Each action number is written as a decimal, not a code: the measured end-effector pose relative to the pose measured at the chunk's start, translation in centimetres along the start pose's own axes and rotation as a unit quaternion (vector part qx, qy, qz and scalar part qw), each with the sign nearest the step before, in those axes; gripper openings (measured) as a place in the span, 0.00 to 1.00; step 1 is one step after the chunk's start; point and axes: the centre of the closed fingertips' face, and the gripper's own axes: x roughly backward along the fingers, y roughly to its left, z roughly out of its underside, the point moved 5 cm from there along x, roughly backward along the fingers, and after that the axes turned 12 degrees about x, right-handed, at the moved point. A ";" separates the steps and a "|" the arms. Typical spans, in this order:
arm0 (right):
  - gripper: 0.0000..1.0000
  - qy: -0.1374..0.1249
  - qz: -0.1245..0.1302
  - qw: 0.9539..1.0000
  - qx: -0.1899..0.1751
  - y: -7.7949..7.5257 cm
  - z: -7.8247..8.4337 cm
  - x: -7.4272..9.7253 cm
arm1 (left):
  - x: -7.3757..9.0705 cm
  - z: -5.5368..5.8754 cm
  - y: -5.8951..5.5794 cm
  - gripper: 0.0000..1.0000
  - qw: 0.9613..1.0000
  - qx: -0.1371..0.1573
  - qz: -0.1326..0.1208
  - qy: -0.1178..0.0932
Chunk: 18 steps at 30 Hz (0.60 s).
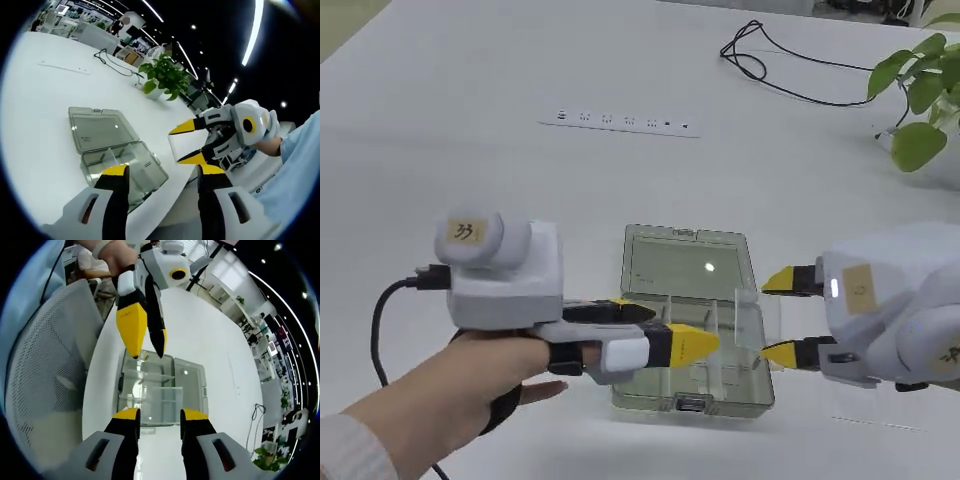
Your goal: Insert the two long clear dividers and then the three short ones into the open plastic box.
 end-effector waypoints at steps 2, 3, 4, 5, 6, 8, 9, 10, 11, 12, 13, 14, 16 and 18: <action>0.32 -0.006 -0.001 1.000 0.006 -0.1 -0.6 -0.2 | -0.4 -0.1 0.3 0.48 1.000 0.008 0.001 0.009; 0.32 -0.006 -0.002 1.000 0.008 -0.1 -0.8 -0.3 | -0.6 -0.1 0.4 0.45 1.000 0.014 0.004 0.012; 0.32 -0.006 -0.002 1.000 0.013 -0.1 -1.0 -0.4 | -0.7 -0.1 0.4 0.43 1.000 0.022 0.008 0.012; 0.32 -0.006 -0.001 1.000 0.018 -0.1 -1.2 -0.5 | -0.8 -0.2 0.3 0.39 0.999 0.039 0.011 0.012; 0.32 -0.004 -0.001 1.000 0.020 -0.1 -1.3 -0.5 | -0.9 -0.3 0.3 0.37 0.999 0.051 0.014 0.008; 0.32 -0.005 -0.002 1.000 0.024 -0.1 -1.7 -0.5 | -1.1 -0.4 0.3 0.31 0.998 0.058 0.018 0.009; 0.32 -0.005 -0.002 1.000 0.026 -0.1 -1.7 -0.6 | -1.2 -0.3 0.2 0.28 0.998 0.065 0.019 0.011; 0.32 -0.003 -0.003 1.000 0.028 -0.1 -1.7 -0.6 | -1.2 -0.2 0.1 0.25 0.997 0.069 0.020 0.014; 0.32 -0.003 -0.003 1.000 0.031 0.0 -1.8 -0.6 | -1.4 -0.2 0.0 0.23 0.997 0.071 0.023 0.016; 0.32 -0.002 -0.003 0.999 0.032 0.0 -1.8 -0.6 | -1.4 -0.1 0.0 0.21 0.997 0.072 0.023 0.018; 0.32 -0.003 -0.004 0.999 0.032 0.0 -1.9 -0.6 | -1.5 -0.1 -0.1 0.19 0.997 0.074 0.024 0.017; 0.32 -0.005 -0.004 1.000 0.030 0.0 -2.0 -0.6 | -1.5 -0.1 -0.1 0.17 0.997 0.076 0.025 0.016; 0.32 -0.008 -0.002 1.000 0.030 0.0 -2.3 -0.6 | -1.7 -0.1 -0.2 0.14 0.996 0.086 0.026 0.016; 0.32 -0.008 -0.002 0.999 0.031 0.0 -2.4 -0.6 | -1.8 -0.1 -0.3 0.11 0.995 0.091 0.029 0.016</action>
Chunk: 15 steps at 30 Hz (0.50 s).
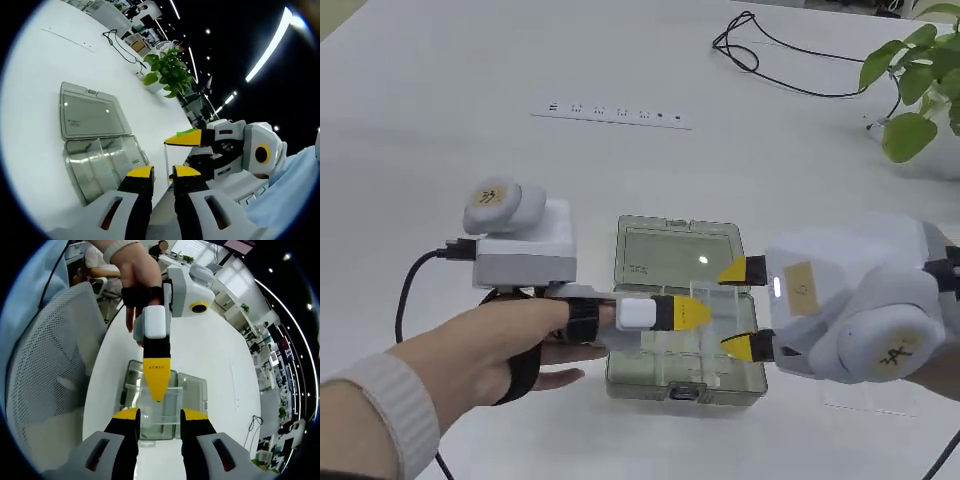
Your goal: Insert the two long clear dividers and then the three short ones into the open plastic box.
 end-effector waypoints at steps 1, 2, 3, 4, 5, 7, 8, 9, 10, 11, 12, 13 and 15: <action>0.32 -0.001 -0.001 1.000 0.000 0.0 0.0 0.0 | 0.0 0.0 -0.1 0.09 1.000 0.000 0.003 -0.002; 0.32 -0.001 -0.001 1.000 0.001 0.0 -0.1 0.0 | -0.1 0.0 -0.1 0.07 1.000 0.002 0.005 -0.003; 0.32 -0.001 -0.001 1.000 0.001 0.0 -0.1 0.0 | -0.1 0.0 -0.1 0.06 1.000 0.006 0.006 -0.003; 0.32 -0.001 -0.002 1.000 0.001 0.1 -0.1 0.0 | -0.1 0.0 -0.1 0.05 1.000 0.008 0.005 -0.003; 0.32 -0.001 -0.002 1.000 0.001 0.1 -0.1 0.0 | 0.0 0.0 -0.1 0.05 1.000 0.008 0.005 -0.003; 0.32 -0.001 -0.003 1.000 0.002 0.1 -0.2 0.0 | 0.0 0.1 0.1 0.05 1.000 0.017 0.004 0.000; 0.32 -0.001 -0.002 1.000 0.002 0.2 -0.2 0.0 | 0.0 0.1 0.1 0.04 1.000 0.017 0.007 0.000; 0.32 -0.001 -0.002 1.000 0.002 0.2 -0.2 -0.1 | 0.1 0.2 0.1 0.02 1.000 0.020 0.009 0.000; 0.32 -0.001 -0.002 1.000 0.002 0.3 -0.2 -0.1 | 0.1 0.3 0.0 0.00 1.000 0.024 0.014 0.001; 0.32 -0.001 -0.002 1.000 0.002 0.3 -0.3 -0.1 | 0.1 0.3 0.0 0.00 1.000 0.024 0.016 0.001; 0.32 0.000 -0.002 1.000 0.002 0.4 -0.4 -0.1 | 0.1 0.4 0.0 0.00 1.000 0.026 0.018 0.001; 0.32 -0.001 -0.003 1.000 0.003 0.4 -0.4 -0.1 | 0.1 0.5 -0.1 0.00 0.999 0.027 0.021 0.002; 0.32 -0.002 -0.002 1.000 0.002 0.5 -0.5 -0.2 | 0.1 0.6 -0.1 0.00 0.999 0.030 0.022 0.002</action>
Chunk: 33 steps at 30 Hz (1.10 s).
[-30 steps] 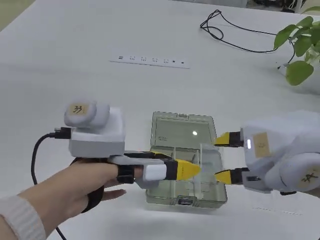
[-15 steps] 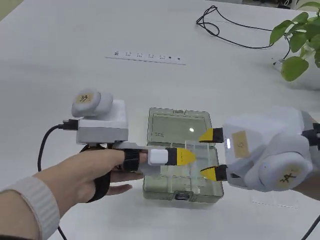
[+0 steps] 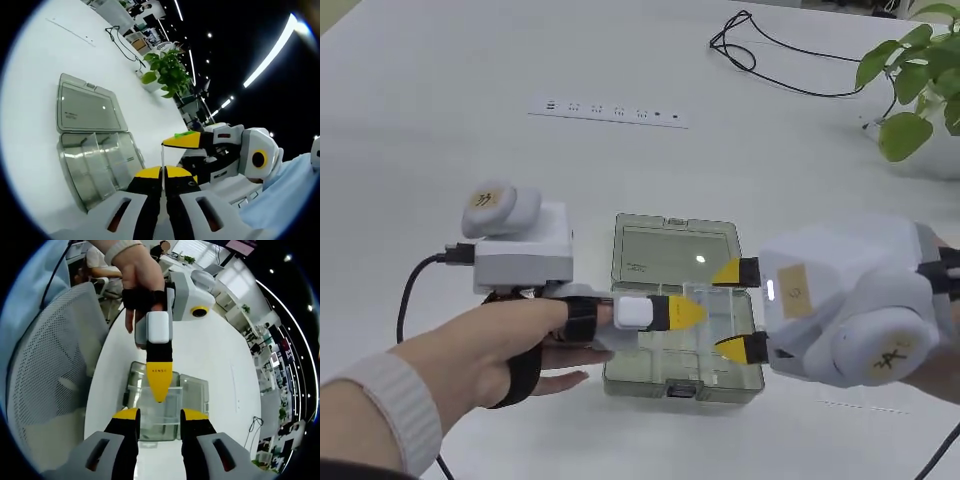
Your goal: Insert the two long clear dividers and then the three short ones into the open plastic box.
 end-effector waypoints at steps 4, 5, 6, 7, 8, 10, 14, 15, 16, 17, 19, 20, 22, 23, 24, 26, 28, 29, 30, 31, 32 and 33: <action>0.32 -0.005 -0.002 1.000 0.002 0.2 -0.2 0.0 | 0.2 0.3 0.1 0.00 1.000 -0.004 0.002 0.004; 0.32 -0.005 -0.002 1.000 0.004 0.2 -0.2 0.0 | 0.2 0.3 0.0 0.00 1.000 -0.011 0.004 0.002; 0.32 -0.006 -0.002 1.000 0.006 0.2 -0.2 0.1 | 0.3 0.3 0.0 0.00 1.000 -0.014 0.006 0.002; 0.32 -0.007 -0.001 1.000 0.007 0.2 -0.2 0.1 | 0.3 0.4 0.1 0.00 1.000 -0.016 0.007 0.001; 0.33 -0.007 -0.001 1.000 0.008 0.2 -0.3 0.1 | 0.4 0.4 0.1 0.00 1.000 -0.016 0.009 -0.001; 0.34 -0.017 -0.005 1.000 -0.002 0.1 -0.5 0.2 | 0.6 0.2 0.3 0.00 0.999 -0.038 0.000 -0.005; 0.39 -0.039 -0.007 0.998 -0.043 -0.5 -0.7 0.8 | 0.7 0.4 0.3 0.00 0.998 -0.062 0.000 0.007; 0.39 -0.042 -0.007 0.998 -0.051 -0.6 -0.6 0.9 | 0.8 0.5 0.4 0.00 0.997 -0.080 -0.002 0.012; 0.38 -0.050 -0.013 0.997 -0.064 -0.8 -0.6 1.1 | 0.9 0.5 0.4 0.00 0.995 -0.094 -0.005 0.017; 0.38 -0.055 -0.020 0.995 -0.077 -0.8 -0.6 1.2 | 0.9 0.6 0.5 0.00 0.993 -0.113 -0.008 0.023; 0.33 -0.069 -0.045 0.991 -0.104 -1.1 -0.6 1.6 | 1.0 0.8 0.4 0.00 0.987 -0.155 -0.008 0.035; 0.31 -0.077 -0.058 0.988 -0.122 -1.3 -0.6 1.8 | 1.0 1.0 0.3 0.00 0.984 -0.171 -0.009 0.044; 0.29 -0.086 -0.075 0.984 -0.134 -1.7 -0.5 2.1 | 1.1 1.2 0.1 0.00 0.976 -0.210 -0.001 0.054; 0.27 -0.085 -0.077 0.985 -0.132 -2.0 -0.4 2.2 | 1.1 1.2 0.2 0.00 0.974 -0.218 -0.001 0.056; 0.25 -0.087 -0.083 0.984 -0.132 -2.2 -0.4 2.2 | 1.2 1.1 0.3 0.00 0.971 -0.234 -0.007 0.054; 0.23 -0.085 -0.099 0.983 -0.126 -2.4 -0.1 2.2 | 1.3 1.3 0.4 0.00 0.961 -0.270 -0.015 0.061; 0.22 -0.087 -0.138 0.978 -0.133 -2.1 -0.1 2.2 | 1.3 1.4 0.5 0.00 0.955 -0.291 -0.014 0.063; 0.19 -0.084 -0.155 0.975 -0.136 -2.0 -0.1 2.1 | 1.3 1.7 0.5 0.00 0.949 -0.308 -0.013 0.070; 0.18 -0.085 -0.161 0.974 -0.133 -2.1 -0.1 2.0 | 1.3 1.8 0.5 0.00 0.944 -0.321 -0.014 0.073; 0.17 -0.085 -0.178 0.971 -0.135 -1.9 -0.2 1.9 | 1.3 1.9 0.5 0.00 0.939 -0.336 -0.014 0.076; 0.16 -0.087 -0.195 0.966 -0.144 -2.1 0.0 1.6 | 1.3 2.0 0.4 0.00 0.936 -0.343 -0.012 0.076; 0.15 -0.089 -0.207 0.963 -0.148 -2.1 0.0 1.5 | 1.2 2.0 0.3 0.00 0.933 -0.351 -0.010 0.074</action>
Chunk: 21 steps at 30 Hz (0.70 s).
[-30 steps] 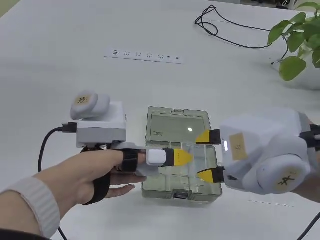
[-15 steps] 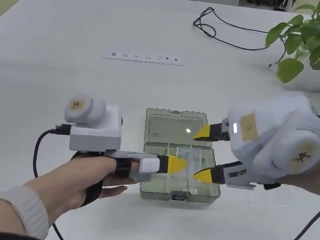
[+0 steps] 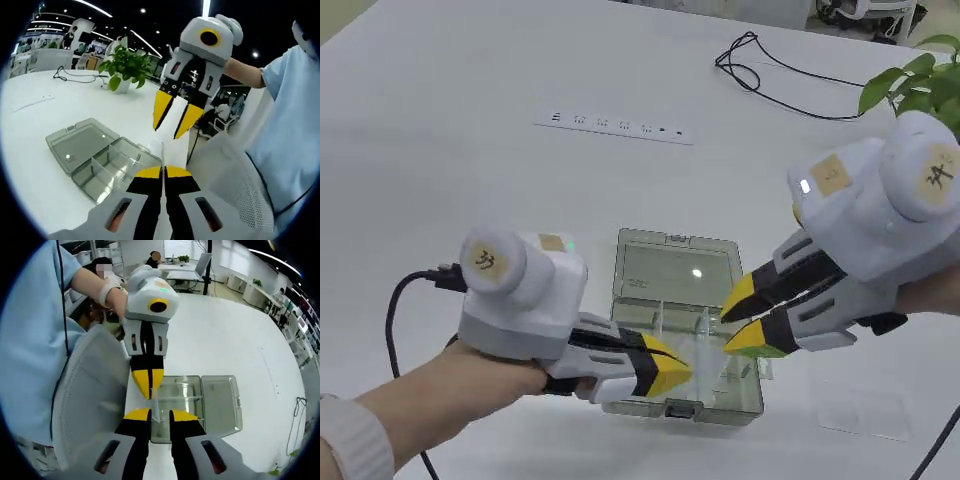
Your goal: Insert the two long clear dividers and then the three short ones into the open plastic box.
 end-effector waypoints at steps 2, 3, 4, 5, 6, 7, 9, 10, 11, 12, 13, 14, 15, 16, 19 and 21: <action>0.15 0.001 -0.031 1.000 -0.005 0.4 -0.2 -0.5 | 0.0 -0.1 -0.2 0.00 1.000 -0.006 0.004 -0.007; 0.14 0.004 -0.033 0.999 -0.003 0.4 -0.3 -0.7 | 0.0 -0.2 -0.3 0.00 1.000 -0.011 0.004 -0.009; 0.14 0.007 -0.032 0.999 0.000 0.3 -0.3 -0.9 | 0.0 -0.2 -0.3 0.00 1.000 -0.016 0.001 -0.011; 0.12 0.014 -0.039 0.999 0.006 0.2 -0.1 -1.2 | 0.1 -0.2 -0.3 0.00 1.000 -0.021 -0.001 -0.014; 0.10 0.014 -0.040 0.999 0.007 0.1 -0.1 -1.4 | 0.1 -0.2 -0.4 0.00 1.000 -0.024 0.001 -0.020; 0.09 0.012 -0.046 0.999 0.006 0.1 -0.3 -1.4 | 0.2 -0.3 -0.5 0.00 0.999 -0.027 0.002 -0.024; 0.08 0.007 -0.070 0.998 -0.005 0.3 -0.5 -1.6 | 0.3 -0.3 -0.6 0.00 0.999 -0.029 0.004 -0.029; 0.08 0.006 -0.077 0.997 -0.002 0.4 -0.6 -1.7 | 0.4 -0.4 -0.7 0.00 0.999 -0.033 0.006 -0.031; 0.08 0.007 -0.080 0.997 -0.002 0.2 -0.5 -1.8 | 0.4 -0.4 -0.7 0.00 0.999 -0.033 0.007 -0.032; 0.07 0.008 -0.083 0.997 -0.003 0.2 -0.5 -1.9 | 0.4 -0.4 -0.8 0.00 0.999 -0.034 0.008 -0.033; 0.06 0.008 -0.086 0.996 -0.002 0.3 -0.6 -1.9 | 0.5 -0.5 -0.8 0.00 0.999 -0.036 0.008 -0.037; 0.06 0.007 -0.091 0.996 -0.005 0.3 -0.7 -2.0 | 0.6 -0.5 -0.8 0.00 0.999 -0.036 0.008 -0.039; 0.06 0.007 -0.093 0.996 -0.005 0.4 -0.8 -2.0 | 0.6 -0.5 -0.9 0.00 0.998 -0.038 0.010 -0.040; 0.06 0.007 -0.097 0.995 -0.004 0.5 -0.8 -2.0 | 0.6 -0.5 -0.9 0.00 0.998 -0.039 0.011 -0.040; 0.04 0.014 -0.109 0.994 0.001 0.8 -0.8 -2.2 | 0.6 -0.6 -1.2 0.00 0.998 -0.046 0.013 -0.041; 0.03 0.017 -0.116 0.993 -0.003 1.0 -1.0 -2.2 | 0.6 -0.5 -1.3 0.00 0.998 -0.050 0.014 -0.037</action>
